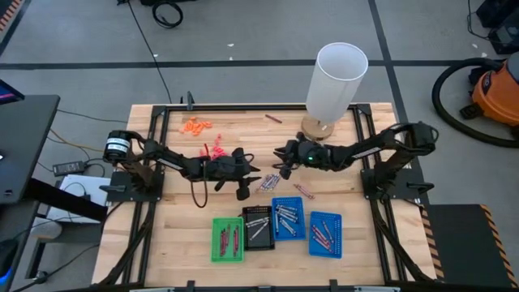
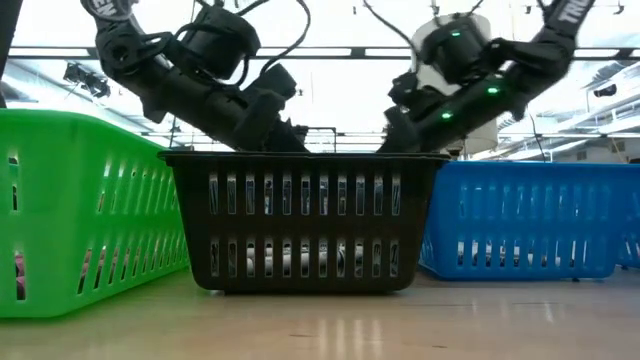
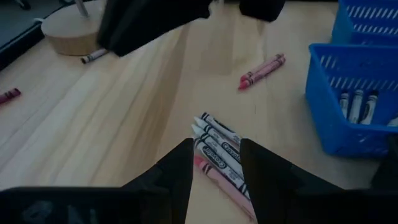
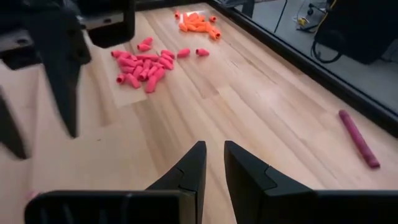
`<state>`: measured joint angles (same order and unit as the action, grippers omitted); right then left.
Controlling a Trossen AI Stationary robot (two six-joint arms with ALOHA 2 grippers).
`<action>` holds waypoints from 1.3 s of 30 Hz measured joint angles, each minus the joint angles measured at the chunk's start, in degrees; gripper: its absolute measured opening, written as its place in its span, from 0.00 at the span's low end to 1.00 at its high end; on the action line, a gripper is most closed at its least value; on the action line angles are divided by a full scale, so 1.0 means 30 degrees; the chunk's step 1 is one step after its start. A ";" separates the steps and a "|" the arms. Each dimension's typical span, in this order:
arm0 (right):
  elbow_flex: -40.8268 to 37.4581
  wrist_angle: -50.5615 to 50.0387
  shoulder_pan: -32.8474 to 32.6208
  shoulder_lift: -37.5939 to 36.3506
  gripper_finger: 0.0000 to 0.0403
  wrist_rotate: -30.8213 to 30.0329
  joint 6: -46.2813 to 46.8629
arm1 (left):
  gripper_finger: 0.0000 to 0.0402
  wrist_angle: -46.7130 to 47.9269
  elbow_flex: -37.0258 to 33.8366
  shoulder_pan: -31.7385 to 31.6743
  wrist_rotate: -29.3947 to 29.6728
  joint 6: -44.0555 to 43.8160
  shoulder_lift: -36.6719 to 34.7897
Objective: Sort crayons
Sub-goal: Put the black crayon into the left blue bin
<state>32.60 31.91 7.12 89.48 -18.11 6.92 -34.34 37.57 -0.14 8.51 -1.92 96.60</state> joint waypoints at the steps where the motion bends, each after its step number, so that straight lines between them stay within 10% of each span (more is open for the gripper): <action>1: 0.0548 -0.0379 0.0084 0.0368 0.16 0.0007 -0.0243 | 0.35 -0.0315 -0.0142 0.0003 -0.0001 -0.0086 -0.0006; 39: 0.7845 -0.6629 0.3790 0.4537 0.19 0.0979 -0.0796 | 0.35 -0.4479 -0.4273 0.1632 0.2808 -0.0079 -0.4182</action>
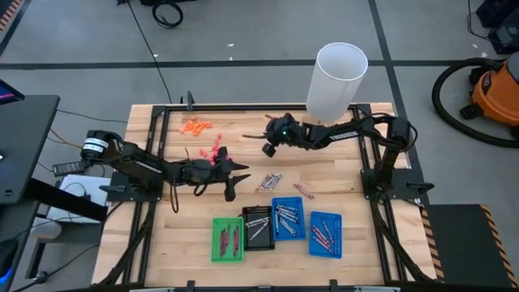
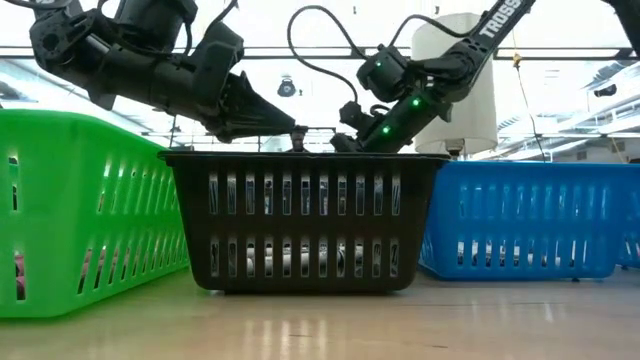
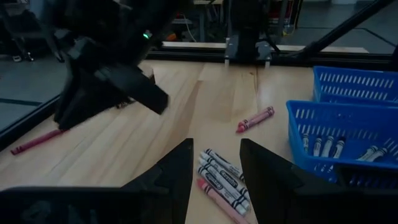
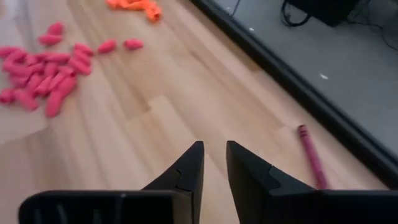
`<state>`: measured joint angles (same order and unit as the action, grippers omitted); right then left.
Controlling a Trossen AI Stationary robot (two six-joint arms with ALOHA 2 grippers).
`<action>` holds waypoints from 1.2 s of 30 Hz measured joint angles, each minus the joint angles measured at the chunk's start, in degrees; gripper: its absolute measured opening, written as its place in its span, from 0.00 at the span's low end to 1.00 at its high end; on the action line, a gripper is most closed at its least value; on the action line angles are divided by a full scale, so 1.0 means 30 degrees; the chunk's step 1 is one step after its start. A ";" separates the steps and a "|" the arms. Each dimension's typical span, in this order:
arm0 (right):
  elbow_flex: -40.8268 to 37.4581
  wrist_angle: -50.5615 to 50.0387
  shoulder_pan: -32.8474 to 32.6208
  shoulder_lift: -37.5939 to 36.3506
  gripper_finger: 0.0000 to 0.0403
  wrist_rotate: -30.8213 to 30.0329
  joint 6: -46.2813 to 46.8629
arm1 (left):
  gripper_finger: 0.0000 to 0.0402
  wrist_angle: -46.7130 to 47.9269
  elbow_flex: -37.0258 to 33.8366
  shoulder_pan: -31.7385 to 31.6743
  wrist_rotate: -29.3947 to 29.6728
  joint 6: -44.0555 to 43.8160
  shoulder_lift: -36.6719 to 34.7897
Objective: Sort crayons
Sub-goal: Put the black crayon into the left blue bin
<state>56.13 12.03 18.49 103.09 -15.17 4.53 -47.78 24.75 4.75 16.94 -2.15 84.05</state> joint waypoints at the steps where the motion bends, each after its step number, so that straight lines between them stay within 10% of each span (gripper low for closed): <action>1: 0.0006 0.0069 0.0139 -0.0011 0.20 -0.0010 0.0003 | 0.35 0.0001 0.0000 0.0000 -0.0001 0.0000 0.0000; 15: -0.0853 0.1255 0.2196 -0.0015 0.53 0.0595 0.1117 | 0.35 0.0279 0.0000 0.0000 -0.0004 0.0124 0.0000; 24: -0.2635 0.5873 0.2401 0.0845 0.56 -0.0593 0.0615 | 0.35 0.0280 0.0007 -0.0007 -0.0010 0.0126 0.0000; 36: -0.0640 -0.6805 0.2246 -0.0219 0.47 -0.1402 0.0998 | 0.35 0.0246 0.0015 -0.0015 -0.0012 0.0498 0.0007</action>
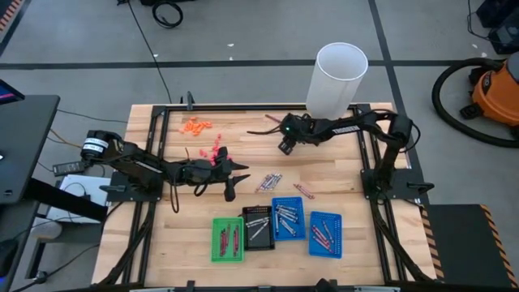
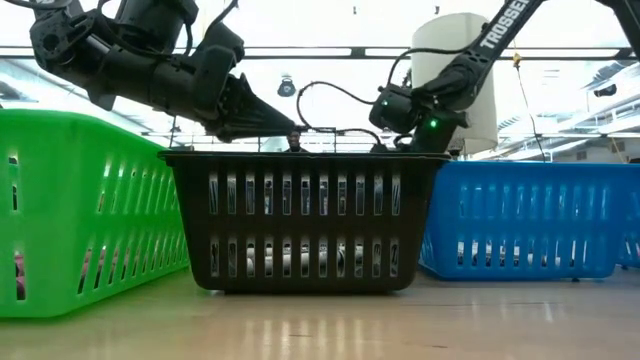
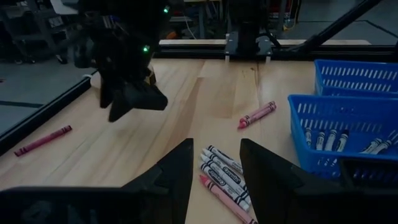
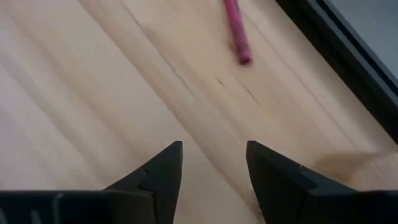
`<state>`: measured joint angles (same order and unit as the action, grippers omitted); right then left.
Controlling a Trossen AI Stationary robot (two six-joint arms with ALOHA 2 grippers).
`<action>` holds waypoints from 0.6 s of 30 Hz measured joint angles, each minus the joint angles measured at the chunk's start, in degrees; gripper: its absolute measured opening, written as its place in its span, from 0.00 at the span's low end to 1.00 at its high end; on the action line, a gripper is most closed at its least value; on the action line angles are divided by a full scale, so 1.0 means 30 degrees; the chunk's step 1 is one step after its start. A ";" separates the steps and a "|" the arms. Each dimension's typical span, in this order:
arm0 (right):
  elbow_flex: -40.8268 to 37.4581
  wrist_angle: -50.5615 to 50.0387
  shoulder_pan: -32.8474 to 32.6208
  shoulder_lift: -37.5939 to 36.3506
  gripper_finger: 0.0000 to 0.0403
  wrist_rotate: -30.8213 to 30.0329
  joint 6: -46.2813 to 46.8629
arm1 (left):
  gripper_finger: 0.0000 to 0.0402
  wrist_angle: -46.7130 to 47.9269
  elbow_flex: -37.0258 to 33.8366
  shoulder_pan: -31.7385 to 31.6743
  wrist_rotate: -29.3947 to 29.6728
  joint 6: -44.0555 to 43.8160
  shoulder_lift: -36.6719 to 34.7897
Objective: Sort crayons
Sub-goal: Put the black crayon into the left blue bin
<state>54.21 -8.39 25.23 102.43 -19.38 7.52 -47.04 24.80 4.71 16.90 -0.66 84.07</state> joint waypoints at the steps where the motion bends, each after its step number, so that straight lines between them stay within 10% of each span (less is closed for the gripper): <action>1: 0.0184 -0.0685 0.0147 0.0000 0.46 -0.0087 -0.0020 | 0.35 -0.0065 0.0000 -0.0012 -0.0005 0.0007 0.0000; 18: 0.1349 -0.6192 0.1361 0.0007 0.44 0.0949 -0.1268 | 0.35 -0.0120 0.0000 -0.0138 -0.0005 0.0102 0.0000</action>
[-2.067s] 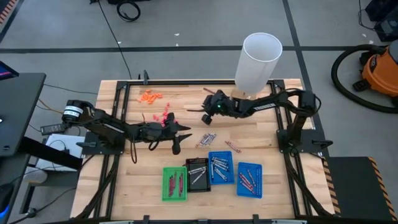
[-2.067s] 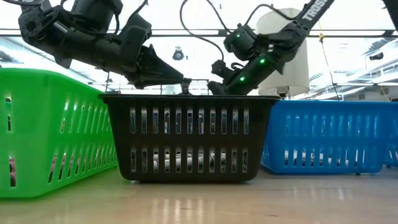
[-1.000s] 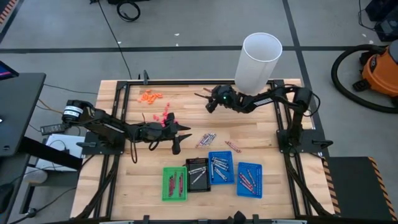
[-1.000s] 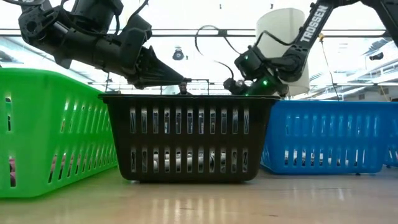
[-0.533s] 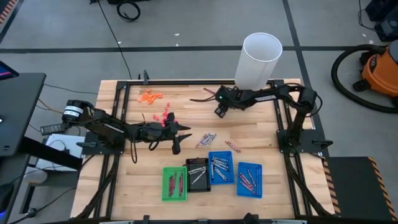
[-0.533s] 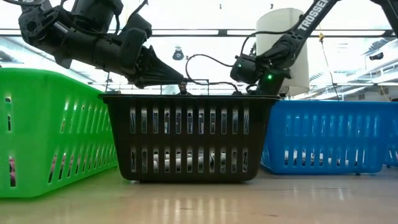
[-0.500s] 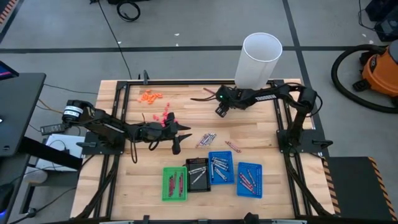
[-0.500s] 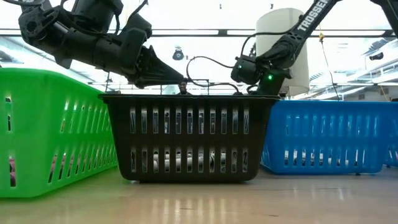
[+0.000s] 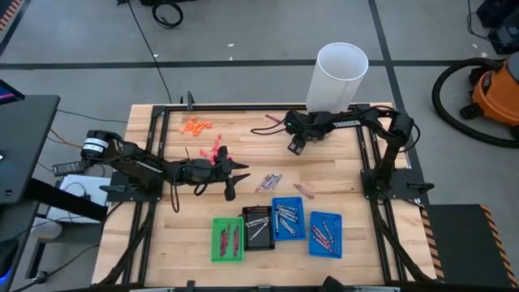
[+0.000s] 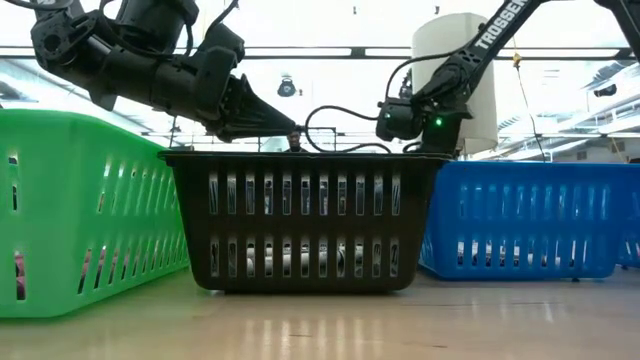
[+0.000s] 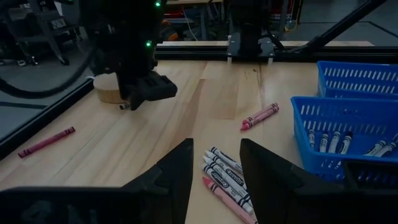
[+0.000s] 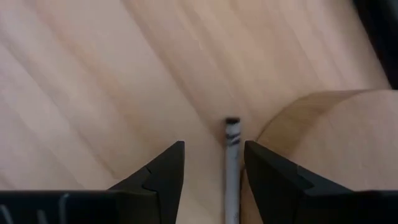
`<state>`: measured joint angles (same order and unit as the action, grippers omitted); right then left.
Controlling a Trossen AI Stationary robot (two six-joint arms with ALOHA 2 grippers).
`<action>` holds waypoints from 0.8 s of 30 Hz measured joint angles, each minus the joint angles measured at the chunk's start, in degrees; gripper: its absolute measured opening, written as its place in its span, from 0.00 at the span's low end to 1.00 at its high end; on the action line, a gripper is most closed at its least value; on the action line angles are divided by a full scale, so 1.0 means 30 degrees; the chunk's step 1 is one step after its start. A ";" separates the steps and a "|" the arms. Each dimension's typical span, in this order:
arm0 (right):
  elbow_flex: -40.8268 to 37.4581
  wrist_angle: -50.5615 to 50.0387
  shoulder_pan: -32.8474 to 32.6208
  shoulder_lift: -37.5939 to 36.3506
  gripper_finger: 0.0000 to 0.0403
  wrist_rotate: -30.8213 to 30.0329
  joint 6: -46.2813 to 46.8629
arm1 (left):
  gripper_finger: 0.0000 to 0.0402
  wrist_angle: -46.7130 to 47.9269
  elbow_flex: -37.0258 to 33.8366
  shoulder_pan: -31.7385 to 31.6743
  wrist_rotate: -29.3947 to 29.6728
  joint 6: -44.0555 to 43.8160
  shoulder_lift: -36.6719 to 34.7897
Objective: Sort crayons
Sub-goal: Put the black crayon into the left blue bin
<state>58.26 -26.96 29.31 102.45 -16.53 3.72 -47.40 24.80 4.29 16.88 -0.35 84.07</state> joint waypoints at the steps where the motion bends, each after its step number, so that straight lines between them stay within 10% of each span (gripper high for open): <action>1: -0.0001 -0.0201 0.0025 0.0000 0.44 0.0265 -0.0227 | 0.35 0.0000 0.0000 0.0000 0.0007 0.0005 0.0000; 24: 0.0029 -0.1714 -0.2301 -0.0036 0.37 0.2876 -0.0769 | 0.35 0.0007 0.0000 0.0000 0.0000 0.0027 0.0000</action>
<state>58.35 -32.10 22.41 102.35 -7.90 1.41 -47.37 24.80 4.29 16.89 -0.27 84.07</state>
